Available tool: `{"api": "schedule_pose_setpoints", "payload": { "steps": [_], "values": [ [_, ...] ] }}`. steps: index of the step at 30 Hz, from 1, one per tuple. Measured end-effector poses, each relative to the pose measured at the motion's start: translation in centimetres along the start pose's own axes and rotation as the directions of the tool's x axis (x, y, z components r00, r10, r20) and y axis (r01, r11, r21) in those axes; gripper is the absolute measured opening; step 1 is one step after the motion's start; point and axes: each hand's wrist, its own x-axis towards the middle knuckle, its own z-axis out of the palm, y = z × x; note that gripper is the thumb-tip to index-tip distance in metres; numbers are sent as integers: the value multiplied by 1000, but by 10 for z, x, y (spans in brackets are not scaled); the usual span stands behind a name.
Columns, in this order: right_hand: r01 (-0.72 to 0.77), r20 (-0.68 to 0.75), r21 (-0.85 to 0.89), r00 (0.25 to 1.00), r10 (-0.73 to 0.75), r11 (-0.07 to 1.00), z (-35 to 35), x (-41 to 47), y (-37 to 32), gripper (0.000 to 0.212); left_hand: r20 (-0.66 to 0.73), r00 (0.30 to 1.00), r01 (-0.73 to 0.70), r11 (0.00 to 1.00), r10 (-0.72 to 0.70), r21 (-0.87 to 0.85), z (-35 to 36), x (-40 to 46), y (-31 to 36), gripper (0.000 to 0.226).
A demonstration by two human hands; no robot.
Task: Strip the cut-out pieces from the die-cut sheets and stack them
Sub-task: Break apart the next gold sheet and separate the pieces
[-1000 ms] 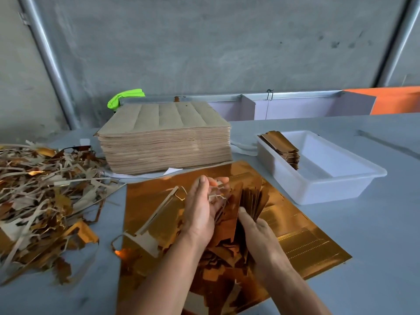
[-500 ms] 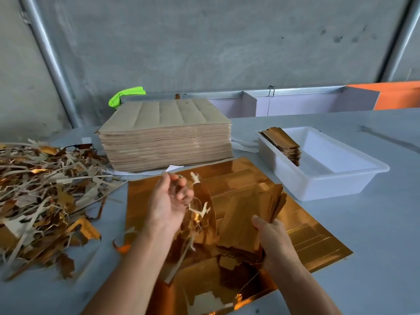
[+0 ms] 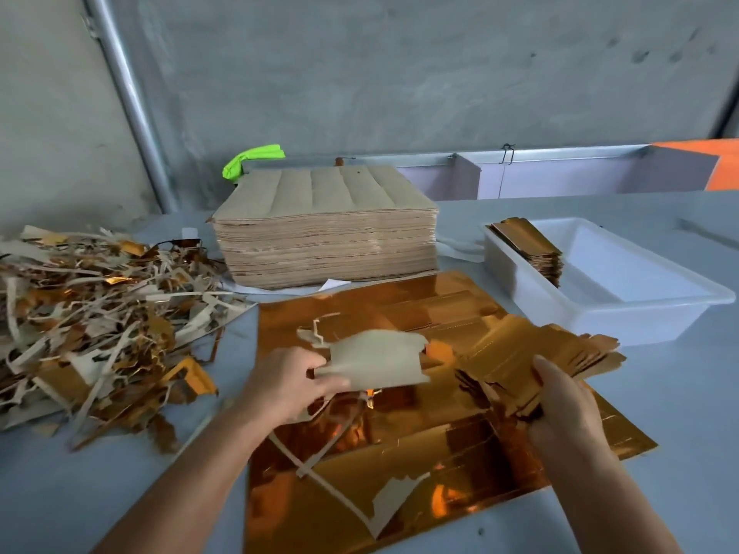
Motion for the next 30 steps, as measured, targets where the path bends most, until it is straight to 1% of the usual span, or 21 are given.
{"api": "schedule_pose_setpoints", "payload": {
  "steps": [1,2,4,6,9,11,13,14,15,17,19,21,22,23,25,26,27,29,30],
  "values": [
    [10,-21,23,1000,-10,1000,-3,2,-3,9,-15,1000,18,993,-20,-114,0,1,-2,28],
    [17,-45,39,999,-15,999,-6,3,-6,9,-35,999,25,978,-33,-208,-2,2,-4,29],
    [23,-88,82,996,-15,996,-13,6,-14,11,-82,994,48,945,-78,-324,-8,5,-10,32],
    [32,-111,125,994,-18,992,-19,7,-19,11,-94,988,74,902,-125,-426,-17,6,-11,30],
    [28,-112,107,994,-16,994,-22,8,-19,18,-69,980,111,805,-185,-583,-27,8,-6,16],
    [15,-100,99,995,-5,995,-22,8,-15,23,-53,968,132,682,-244,-719,-31,10,1,6],
    [14,-78,95,997,-6,995,-20,7,-11,35,-9,944,166,500,-329,-850,-32,11,7,4],
    [11,-64,100,998,-5,995,-17,5,-10,40,-2,934,162,426,-358,-890,-31,11,11,4],
    [3,-62,111,998,4,994,-15,4,-10,43,-12,924,142,374,-382,-916,-30,12,13,3],
    [-30,-85,145,995,42,989,-13,6,-8,45,-63,900,89,323,-431,-942,-25,13,17,6],
    [-52,-123,186,990,75,981,-12,9,-9,38,-101,868,54,295,-486,-954,-24,13,17,10],
    [-48,-159,173,984,76,984,-16,10,-10,22,-121,836,11,237,-535,-971,-27,14,13,14],
    [-34,-159,138,986,56,990,-19,11,-9,21,-136,825,-5,234,-548,-972,-28,13,11,16],
    [-7,-154,99,988,23,995,-22,10,-8,24,-161,821,-9,270,-547,-963,-29,13,9,20],
    [35,-162,39,986,-29,999,-24,9,-7,37,-220,837,8,413,-502,-911,-31,11,10,24],
    [46,-164,17,986,-43,999,-23,7,-7,41,-242,852,10,477,-465,-879,-31,10,11,22],
    [56,-139,-2,989,-55,998,-22,5,-6,44,-254,868,2,516,-426,-857,-31,9,14,19],
    [104,-46,-37,993,-105,994,-18,3,-4,47,-243,907,-28,526,-345,-850,-32,5,22,14],
    [102,-13,-27,995,-103,994,-14,1,-2,48,-236,922,-39,535,-305,-844,-31,4,26,13]
  ]
}}
